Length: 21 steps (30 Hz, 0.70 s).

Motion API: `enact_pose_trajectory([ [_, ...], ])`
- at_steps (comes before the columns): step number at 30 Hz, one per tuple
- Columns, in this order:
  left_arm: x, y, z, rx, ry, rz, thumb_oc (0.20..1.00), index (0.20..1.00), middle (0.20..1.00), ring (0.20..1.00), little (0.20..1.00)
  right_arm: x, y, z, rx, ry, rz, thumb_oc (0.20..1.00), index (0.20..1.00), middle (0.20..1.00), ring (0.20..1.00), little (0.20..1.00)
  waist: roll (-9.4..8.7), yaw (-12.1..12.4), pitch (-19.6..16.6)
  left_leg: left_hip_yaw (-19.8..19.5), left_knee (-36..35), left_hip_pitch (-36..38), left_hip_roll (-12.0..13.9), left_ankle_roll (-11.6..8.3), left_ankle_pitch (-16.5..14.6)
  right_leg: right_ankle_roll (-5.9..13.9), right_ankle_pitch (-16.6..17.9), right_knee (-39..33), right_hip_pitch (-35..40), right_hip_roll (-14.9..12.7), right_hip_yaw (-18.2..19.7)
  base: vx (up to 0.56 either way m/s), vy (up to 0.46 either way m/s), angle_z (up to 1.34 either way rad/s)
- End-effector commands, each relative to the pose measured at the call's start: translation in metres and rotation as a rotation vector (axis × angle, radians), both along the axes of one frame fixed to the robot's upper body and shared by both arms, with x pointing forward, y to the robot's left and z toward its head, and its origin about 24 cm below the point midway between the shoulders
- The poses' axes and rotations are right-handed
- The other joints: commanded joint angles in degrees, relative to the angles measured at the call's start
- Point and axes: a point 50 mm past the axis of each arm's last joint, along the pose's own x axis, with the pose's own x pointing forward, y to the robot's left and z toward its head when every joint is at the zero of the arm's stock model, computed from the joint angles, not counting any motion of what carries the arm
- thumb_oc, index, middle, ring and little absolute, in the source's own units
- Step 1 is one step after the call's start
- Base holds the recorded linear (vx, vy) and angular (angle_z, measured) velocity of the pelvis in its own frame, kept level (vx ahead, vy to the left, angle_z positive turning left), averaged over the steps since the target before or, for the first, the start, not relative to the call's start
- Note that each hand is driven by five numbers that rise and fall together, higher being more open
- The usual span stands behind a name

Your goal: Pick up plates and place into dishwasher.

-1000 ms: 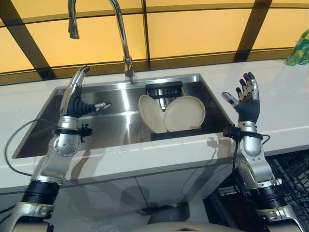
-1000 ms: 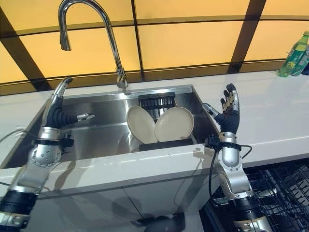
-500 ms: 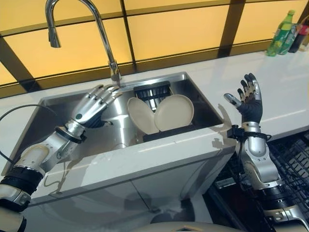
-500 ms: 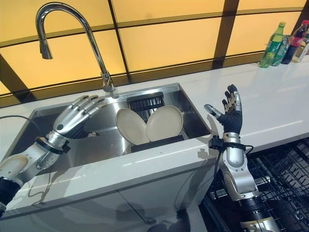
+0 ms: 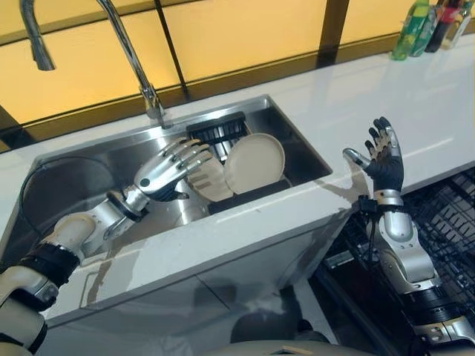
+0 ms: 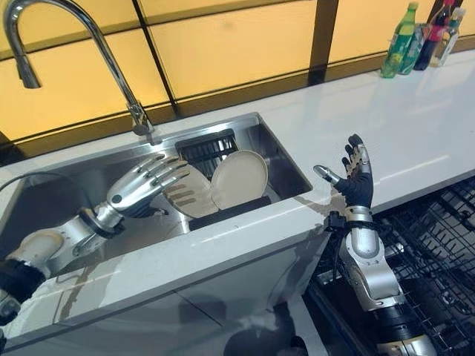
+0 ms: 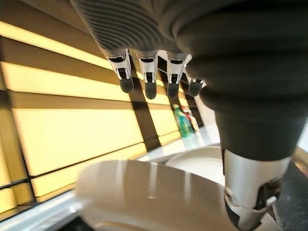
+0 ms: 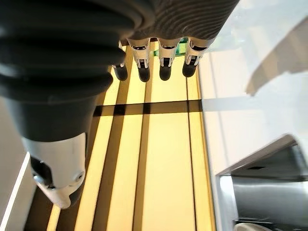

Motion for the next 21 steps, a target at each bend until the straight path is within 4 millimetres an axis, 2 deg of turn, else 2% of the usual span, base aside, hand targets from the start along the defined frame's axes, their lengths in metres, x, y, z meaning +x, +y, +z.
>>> enact_pose_trajectory([
  [1,0.030,0.004,0.056,0.088,-0.151,0.078,1.000,1.000,1.000,1.000,1.000,0.018,0.012,0.055,-0.027,-0.196,0.061,1.000,1.000,1.000,1.000,1.000,-0.10,-2.4,3.8,-2.4,1.0,-2.3,-0.2,1.88,-4.2,3.11,-1.9,4.7,-4.9,-3.5,-0.4,-0.15,0.105,-0.08],
  [5,0.038,0.004,0.056,0.125,-0.098,0.134,1.000,1.000,1.000,1.000,1.000,0.021,0.015,0.062,-0.044,-0.211,0.066,1.000,1.000,1.000,1.000,1.000,0.58,-3.2,5.9,-2.4,0.8,-2.8,-0.9,2.08,-3.9,3.00,-1.8,5.0,-5.7,-3.8,0.2,-0.04,0.088,-0.03],
  [12,0.043,0.017,0.041,0.154,-0.031,0.236,1.000,1.000,1.000,1.000,1.000,0.017,0.008,0.060,-0.073,-0.200,0.072,1.000,1.000,1.000,1.000,1.000,1.58,-4.2,6.3,-2.0,0.6,-2.1,-1.6,2.17,-4.0,3.13,-1.9,5.0,-5.4,-4.6,0.7,0.05,0.064,-0.02],
  [13,0.042,0.020,0.038,0.180,-0.015,0.253,0.699,0.699,0.699,0.699,0.699,0.017,0.007,0.060,-0.077,-0.199,0.071,1.000,1.000,1.000,1.000,1.000,1.78,-4.2,6.3,-2.0,0.6,-2.0,-1.7,2.12,-4.0,3.14,-2.0,5.0,-5.4,-4.7,0.8,0.02,0.054,0.00],
  [14,0.042,0.021,0.036,0.188,-0.008,0.256,0.567,0.567,0.567,0.567,0.567,0.017,0.007,0.060,-0.080,-0.199,0.072,1.000,1.000,1.000,1.000,1.000,1.88,-4.2,6.3,-2.0,0.6,-1.9,-1.8,2.13,-4.1,3.15,-2.0,5.1,-5.3,-4.7,0.8,0.03,0.035,0.00],
  [16,0.041,0.023,0.033,0.214,0.022,0.268,0.200,0.200,0.200,0.200,0.200,0.017,0.006,0.059,-0.084,-0.195,0.070,1.000,1.000,1.000,1.000,1.000,2.10,-4.2,6.2,-2.0,0.6,-1.6,-1.9,2.20,-4.2,3.17,-2.1,5.0,-5.1,-4.9,0.7,0.06,0.016,-0.01],
  [21,0.035,0.031,0.031,0.264,0.063,0.279,0.200,0.200,0.200,0.200,0.200,0.015,0.000,0.057,-0.091,-0.175,0.060,1.000,1.000,1.000,1.000,1.000,2.73,-3.6,5.4,-2.3,0.6,-0.6,-2.2,2.26,-4.6,3.31,-2.3,4.6,-3.7,-5.4,0.0,0.08,0.002,-0.01],
])
